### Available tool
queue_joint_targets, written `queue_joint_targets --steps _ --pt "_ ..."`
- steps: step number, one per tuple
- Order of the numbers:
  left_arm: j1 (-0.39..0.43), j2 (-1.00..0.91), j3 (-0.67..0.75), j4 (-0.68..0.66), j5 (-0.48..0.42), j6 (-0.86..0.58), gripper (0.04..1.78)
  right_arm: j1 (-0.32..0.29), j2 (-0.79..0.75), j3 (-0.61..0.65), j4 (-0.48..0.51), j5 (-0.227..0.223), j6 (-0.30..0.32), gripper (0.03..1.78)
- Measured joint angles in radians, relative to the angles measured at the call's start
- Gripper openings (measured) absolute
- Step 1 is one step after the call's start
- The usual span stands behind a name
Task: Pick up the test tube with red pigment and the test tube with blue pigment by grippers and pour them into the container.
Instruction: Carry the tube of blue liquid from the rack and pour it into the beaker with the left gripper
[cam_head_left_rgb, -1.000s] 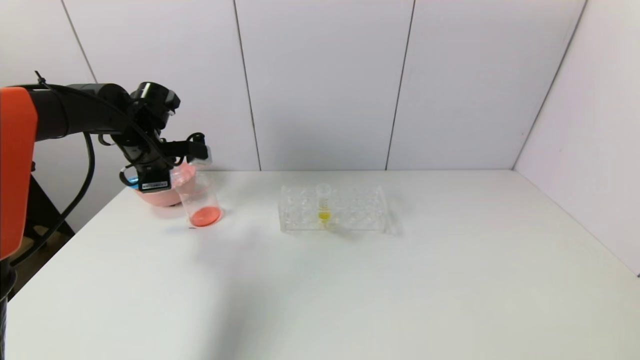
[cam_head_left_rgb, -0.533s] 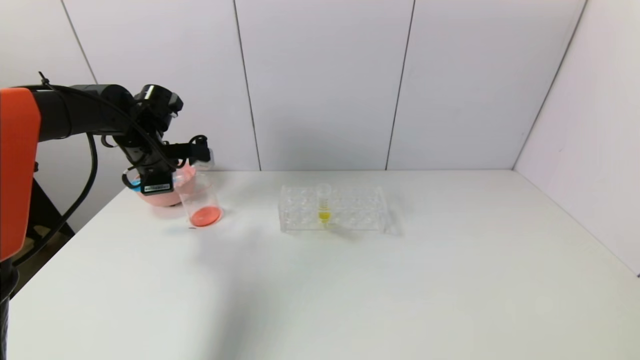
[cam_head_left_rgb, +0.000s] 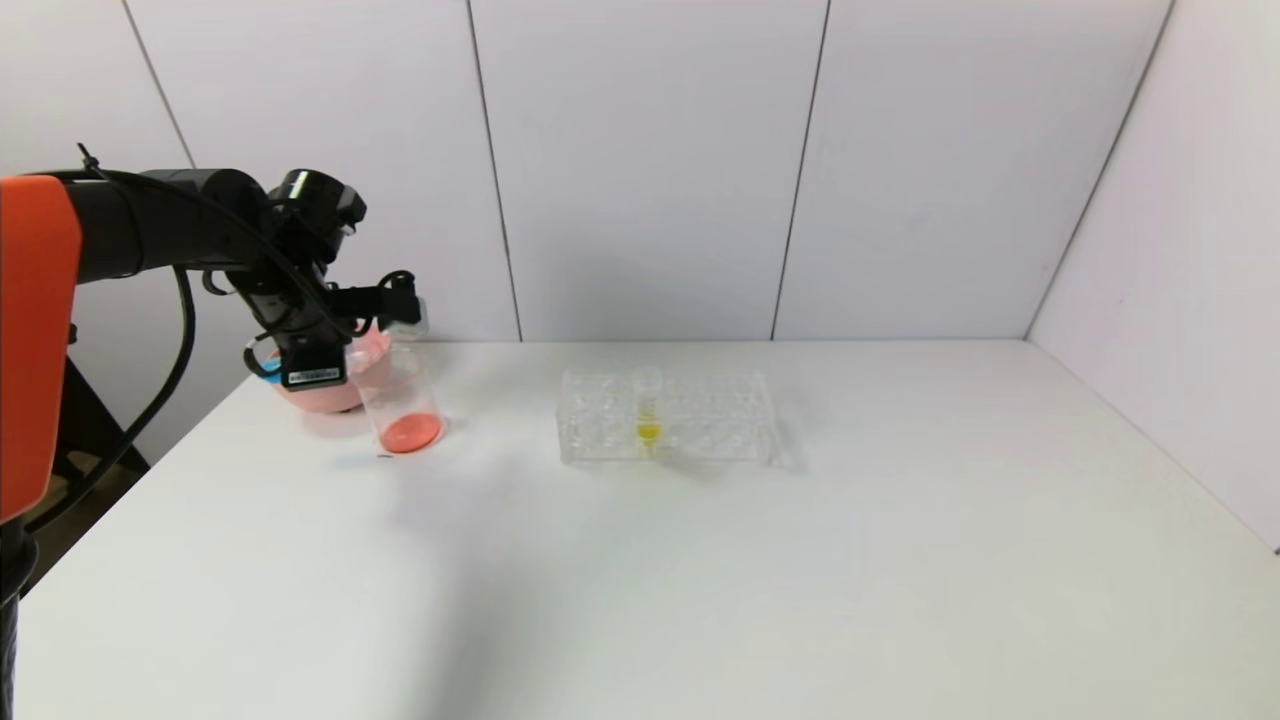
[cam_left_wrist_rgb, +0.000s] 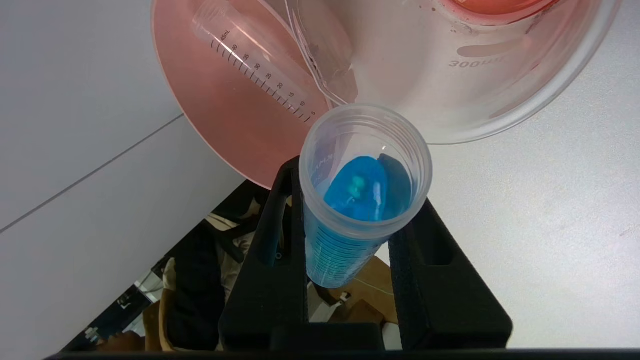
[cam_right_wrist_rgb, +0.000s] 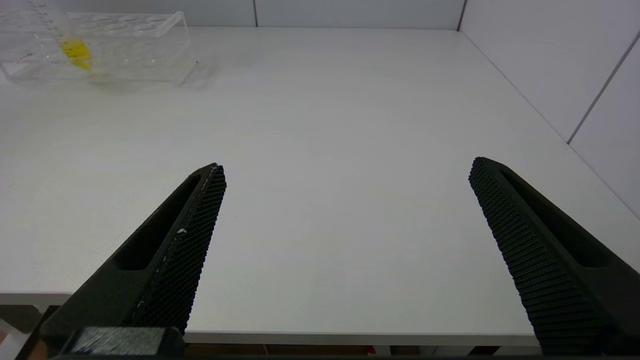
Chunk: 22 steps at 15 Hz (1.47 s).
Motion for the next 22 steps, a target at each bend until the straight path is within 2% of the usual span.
queue_joint_targets --steps 7,11,22 --pt "0.0 0.0 -0.003 0.009 0.017 0.019 0.48 0.0 0.0 0.0 0.0 0.0 0.0 1.77" --pt "-0.005 0.0 -0.015 0.019 0.066 0.028 0.48 0.0 0.0 0.0 0.0 0.0 0.0 1.77" --pt "-0.021 0.01 -0.015 0.01 0.119 0.028 0.48 0.0 0.0 0.0 0.0 0.0 0.0 1.77"
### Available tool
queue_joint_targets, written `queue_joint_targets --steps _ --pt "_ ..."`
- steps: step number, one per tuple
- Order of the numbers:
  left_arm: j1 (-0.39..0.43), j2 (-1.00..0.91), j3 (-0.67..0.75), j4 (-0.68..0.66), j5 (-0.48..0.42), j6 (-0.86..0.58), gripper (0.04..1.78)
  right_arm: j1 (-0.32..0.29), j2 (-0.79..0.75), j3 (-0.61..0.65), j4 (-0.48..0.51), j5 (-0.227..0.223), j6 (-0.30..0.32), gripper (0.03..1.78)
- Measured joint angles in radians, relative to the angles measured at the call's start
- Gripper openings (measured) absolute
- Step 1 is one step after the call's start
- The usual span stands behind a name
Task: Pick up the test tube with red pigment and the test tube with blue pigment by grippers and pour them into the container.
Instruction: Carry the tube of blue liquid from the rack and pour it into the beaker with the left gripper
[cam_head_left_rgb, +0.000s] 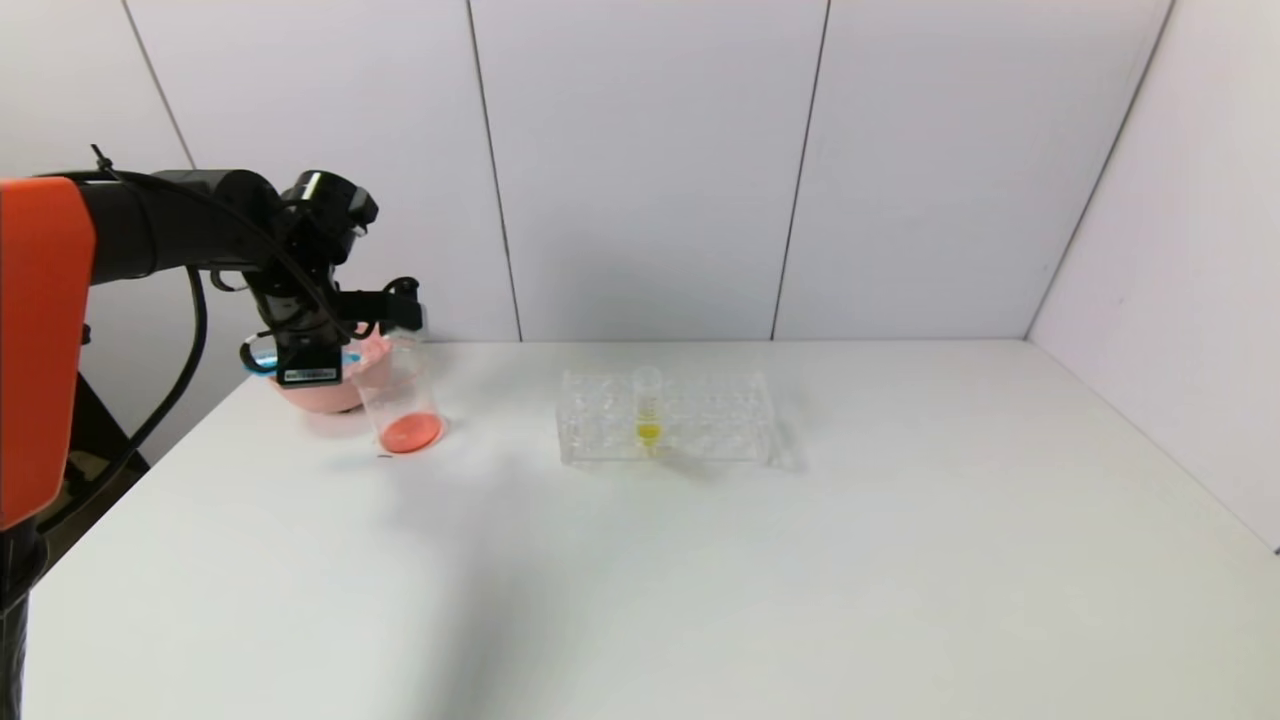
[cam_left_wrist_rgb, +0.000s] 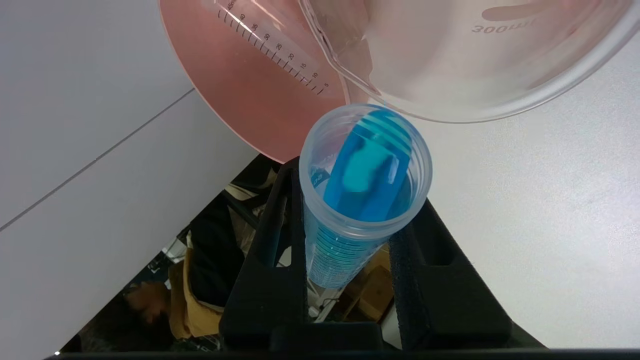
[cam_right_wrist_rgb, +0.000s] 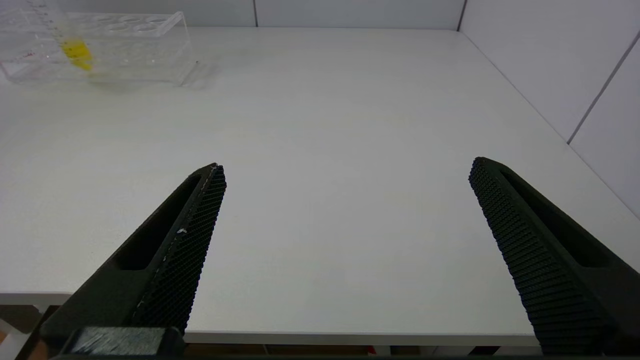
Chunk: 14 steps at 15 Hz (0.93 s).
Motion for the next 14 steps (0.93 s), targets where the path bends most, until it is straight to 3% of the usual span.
queue_joint_targets --steps 14 --pt "-0.007 0.004 0.001 -0.001 0.029 0.0 0.48 0.0 0.0 0.0 0.0 0.0 0.0 1.77"
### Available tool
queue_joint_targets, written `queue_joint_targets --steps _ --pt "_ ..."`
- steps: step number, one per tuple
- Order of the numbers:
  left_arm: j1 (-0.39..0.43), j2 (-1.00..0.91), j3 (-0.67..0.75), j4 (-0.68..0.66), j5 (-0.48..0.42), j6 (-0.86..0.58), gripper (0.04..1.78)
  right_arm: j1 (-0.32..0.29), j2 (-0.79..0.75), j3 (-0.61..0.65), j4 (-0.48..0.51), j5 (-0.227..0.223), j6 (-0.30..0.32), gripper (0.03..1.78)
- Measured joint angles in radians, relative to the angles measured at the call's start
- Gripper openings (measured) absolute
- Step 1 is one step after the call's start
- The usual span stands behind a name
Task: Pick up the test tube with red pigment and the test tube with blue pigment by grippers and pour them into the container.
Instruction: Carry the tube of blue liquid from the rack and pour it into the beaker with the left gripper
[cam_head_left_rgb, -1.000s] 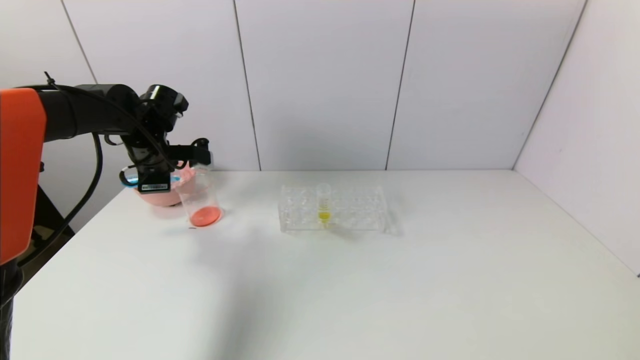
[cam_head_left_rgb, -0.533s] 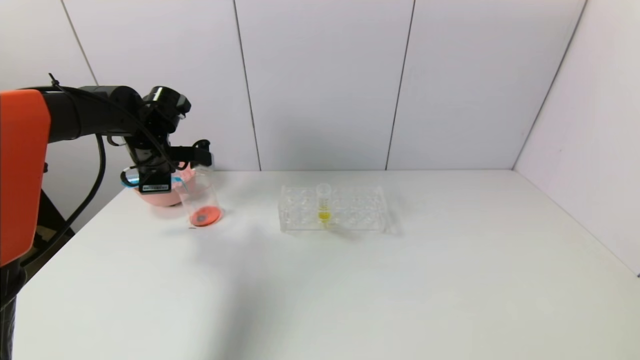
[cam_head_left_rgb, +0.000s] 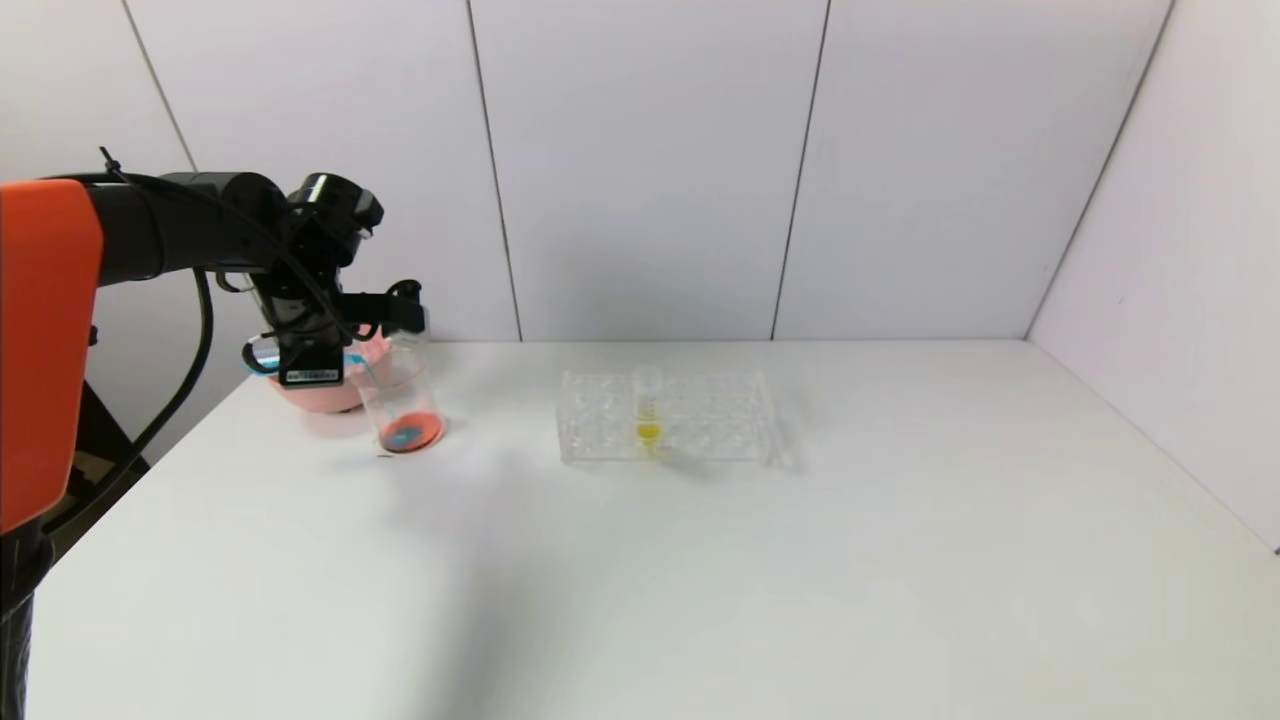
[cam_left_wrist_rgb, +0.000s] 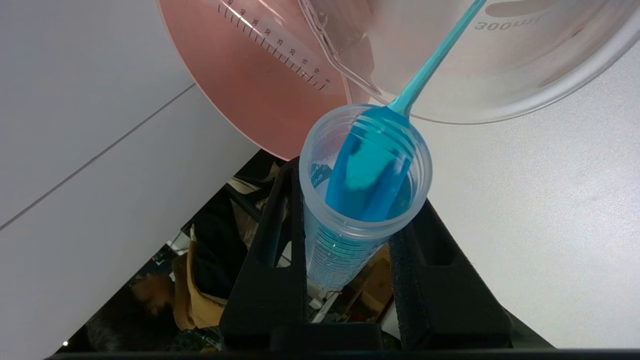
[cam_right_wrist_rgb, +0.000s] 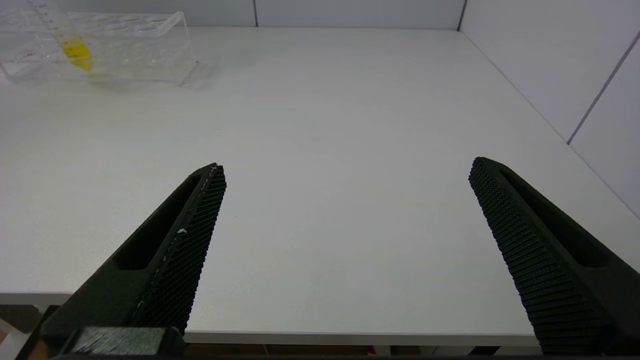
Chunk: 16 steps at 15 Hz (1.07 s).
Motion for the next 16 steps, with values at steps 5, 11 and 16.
queue_joint_targets --steps 5,11,16 --pt "-0.001 0.001 0.0 0.0 0.0 0.0 0.48 0.0 0.0 0.0 0.0 0.0 0.0 1.77" --pt "-0.004 0.004 0.0 -0.004 0.018 0.0 0.48 0.0 0.0 0.0 0.0 0.0 0.0 1.77" --pt "-0.006 0.004 0.0 -0.005 0.02 0.0 0.48 0.0 0.0 0.0 0.0 0.0 0.0 1.77"
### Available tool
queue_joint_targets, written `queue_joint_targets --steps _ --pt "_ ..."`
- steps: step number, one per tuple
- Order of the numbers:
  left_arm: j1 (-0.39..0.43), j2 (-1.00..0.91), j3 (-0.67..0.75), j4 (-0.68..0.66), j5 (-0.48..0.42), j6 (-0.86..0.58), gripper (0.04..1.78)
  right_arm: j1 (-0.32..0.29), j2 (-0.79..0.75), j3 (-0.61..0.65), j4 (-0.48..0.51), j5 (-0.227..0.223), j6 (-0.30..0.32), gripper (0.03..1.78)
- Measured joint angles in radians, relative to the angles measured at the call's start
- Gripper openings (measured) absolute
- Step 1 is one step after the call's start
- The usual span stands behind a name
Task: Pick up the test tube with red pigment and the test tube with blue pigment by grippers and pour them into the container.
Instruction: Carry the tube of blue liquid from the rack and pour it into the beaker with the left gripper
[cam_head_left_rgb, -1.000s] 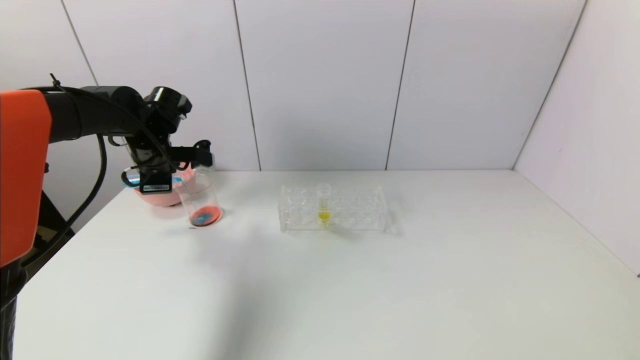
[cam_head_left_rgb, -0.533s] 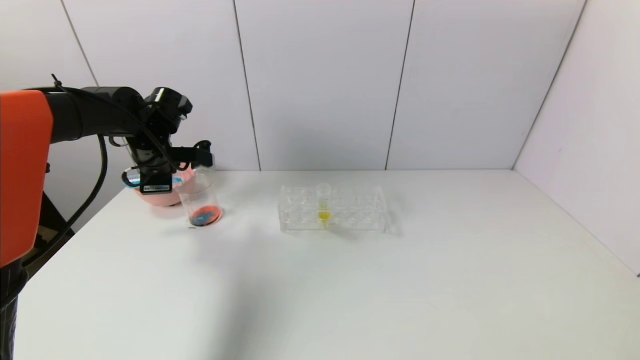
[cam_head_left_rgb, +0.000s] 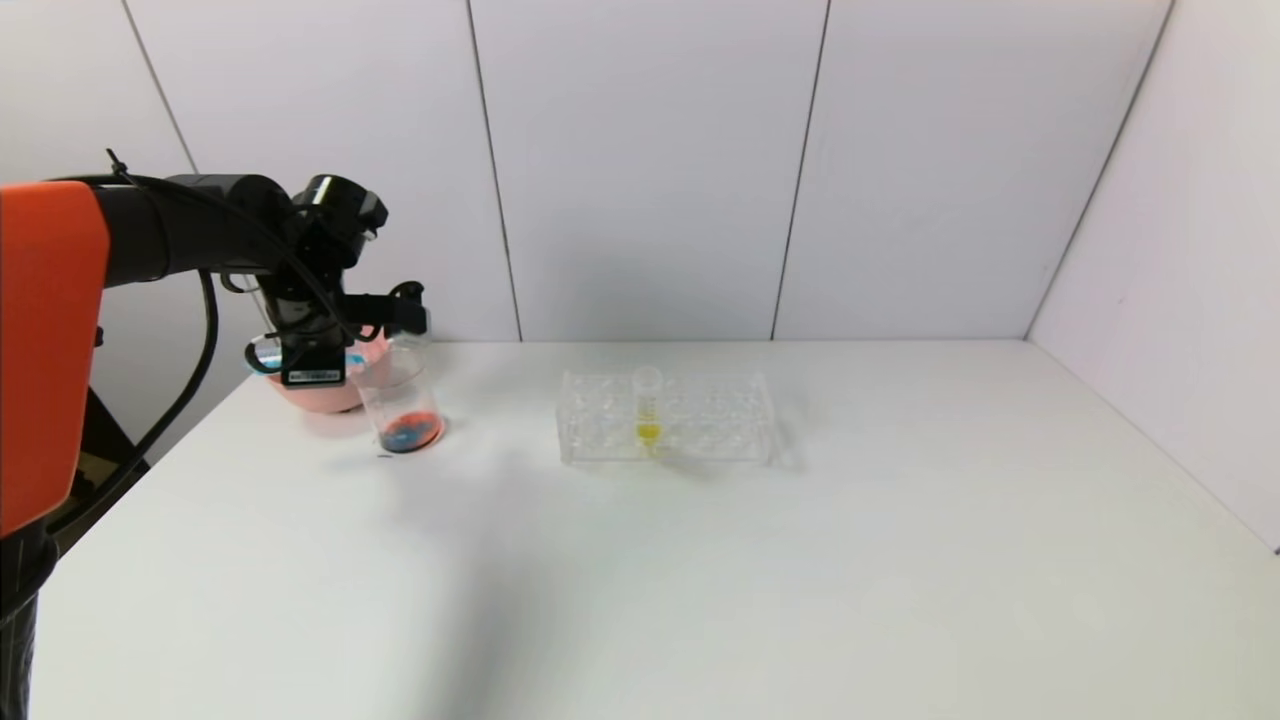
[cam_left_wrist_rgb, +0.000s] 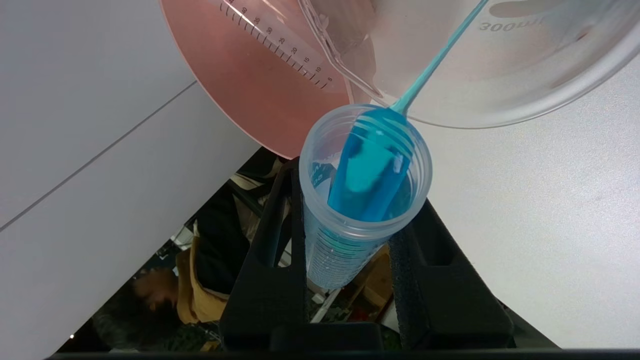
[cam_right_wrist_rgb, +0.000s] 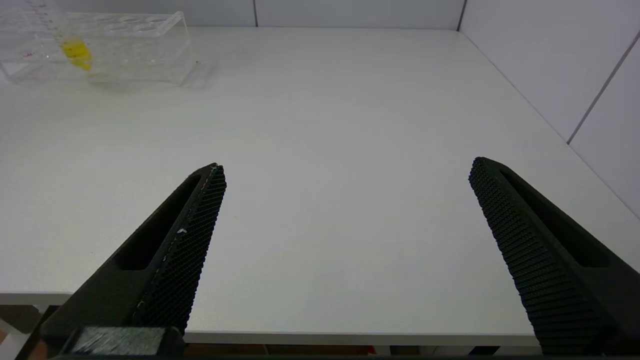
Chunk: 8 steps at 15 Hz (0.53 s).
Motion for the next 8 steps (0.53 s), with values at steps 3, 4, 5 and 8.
queue_joint_targets --steps 3,4,5,8 --pt "0.0 0.0 0.0 0.0 0.001 0.0 0.48 0.0 0.0 0.0 0.0 0.0 0.0 1.78" --pt "-0.001 0.0 0.0 0.0 0.003 0.0 0.48 0.0 0.0 0.0 0.0 0.0 0.0 1.77" --pt "-0.003 0.0 0.0 0.0 0.005 0.0 0.48 0.0 0.0 0.0 0.0 0.0 0.0 1.77" --pt "-0.005 0.001 0.0 0.0 0.023 0.0 0.48 0.0 0.0 0.0 0.0 0.0 0.0 1.77"
